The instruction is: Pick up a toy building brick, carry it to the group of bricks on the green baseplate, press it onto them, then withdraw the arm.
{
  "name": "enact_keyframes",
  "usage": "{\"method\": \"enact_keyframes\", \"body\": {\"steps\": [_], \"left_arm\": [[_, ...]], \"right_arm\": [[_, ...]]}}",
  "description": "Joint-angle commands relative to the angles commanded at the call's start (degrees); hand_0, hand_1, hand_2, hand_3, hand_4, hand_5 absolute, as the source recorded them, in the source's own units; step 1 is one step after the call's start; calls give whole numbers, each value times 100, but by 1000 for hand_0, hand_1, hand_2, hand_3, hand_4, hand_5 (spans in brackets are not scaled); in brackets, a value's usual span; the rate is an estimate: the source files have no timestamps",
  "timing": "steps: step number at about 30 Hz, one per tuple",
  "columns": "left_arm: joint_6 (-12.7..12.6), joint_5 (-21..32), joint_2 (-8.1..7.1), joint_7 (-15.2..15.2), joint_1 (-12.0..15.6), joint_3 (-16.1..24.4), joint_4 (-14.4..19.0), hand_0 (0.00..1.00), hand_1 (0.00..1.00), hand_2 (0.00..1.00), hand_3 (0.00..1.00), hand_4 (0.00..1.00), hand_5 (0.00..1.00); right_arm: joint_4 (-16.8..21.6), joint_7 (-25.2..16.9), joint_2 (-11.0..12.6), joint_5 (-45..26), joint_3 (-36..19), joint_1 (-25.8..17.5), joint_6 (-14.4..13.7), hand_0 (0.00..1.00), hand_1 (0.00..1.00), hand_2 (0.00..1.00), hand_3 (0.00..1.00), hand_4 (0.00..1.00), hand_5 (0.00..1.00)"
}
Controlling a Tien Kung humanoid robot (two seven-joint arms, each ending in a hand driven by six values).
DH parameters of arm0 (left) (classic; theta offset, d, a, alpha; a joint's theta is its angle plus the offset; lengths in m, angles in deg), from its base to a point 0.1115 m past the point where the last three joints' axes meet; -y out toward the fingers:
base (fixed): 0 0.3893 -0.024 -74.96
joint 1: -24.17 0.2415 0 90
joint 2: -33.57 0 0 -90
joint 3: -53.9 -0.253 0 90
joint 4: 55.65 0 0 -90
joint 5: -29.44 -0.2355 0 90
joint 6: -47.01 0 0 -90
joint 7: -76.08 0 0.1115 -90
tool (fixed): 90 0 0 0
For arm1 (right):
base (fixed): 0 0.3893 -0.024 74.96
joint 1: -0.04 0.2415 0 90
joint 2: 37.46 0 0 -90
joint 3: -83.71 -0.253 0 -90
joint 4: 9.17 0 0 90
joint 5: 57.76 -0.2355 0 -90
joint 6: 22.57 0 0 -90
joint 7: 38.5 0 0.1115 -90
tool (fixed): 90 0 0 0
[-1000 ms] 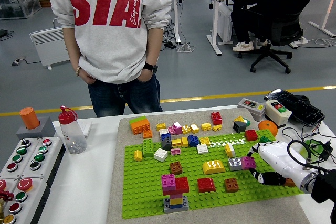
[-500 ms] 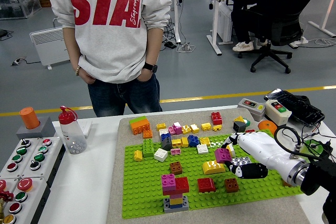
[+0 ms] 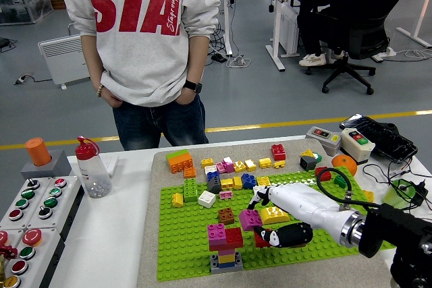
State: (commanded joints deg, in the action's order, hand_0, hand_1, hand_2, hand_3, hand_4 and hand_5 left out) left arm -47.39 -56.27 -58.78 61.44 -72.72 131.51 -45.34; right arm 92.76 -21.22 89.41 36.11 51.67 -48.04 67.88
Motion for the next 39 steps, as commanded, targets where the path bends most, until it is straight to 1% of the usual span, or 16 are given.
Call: {"method": "enact_keyframes", "body": {"steps": [9, 16, 28, 39], "left_arm": [[3, 14, -11, 0, 13, -14, 0, 653, 688, 672, 576, 281, 998], [1, 51, -22, 7, -13, -36, 0, 653, 688, 672, 576, 281, 998], [-2, 68, -30, 12, -36, -43, 0, 653, 687, 672, 575, 282, 998], [0, 73, -34, 17, -50, -50, 0, 653, 688, 672, 575, 284, 998]], "right_arm": [[-112, 371, -219, 187, 143, 318, 248, 694, 719, 804, 591, 527, 239], [-205, 575, -303, 251, 317, 475, 391, 694, 719, 804, 593, 528, 242], [-94, 690, -396, 243, 471, 572, 492, 693, 719, 805, 596, 533, 250], [-145, 749, -468, 305, 546, 578, 523, 692, 719, 804, 597, 534, 266]]}}
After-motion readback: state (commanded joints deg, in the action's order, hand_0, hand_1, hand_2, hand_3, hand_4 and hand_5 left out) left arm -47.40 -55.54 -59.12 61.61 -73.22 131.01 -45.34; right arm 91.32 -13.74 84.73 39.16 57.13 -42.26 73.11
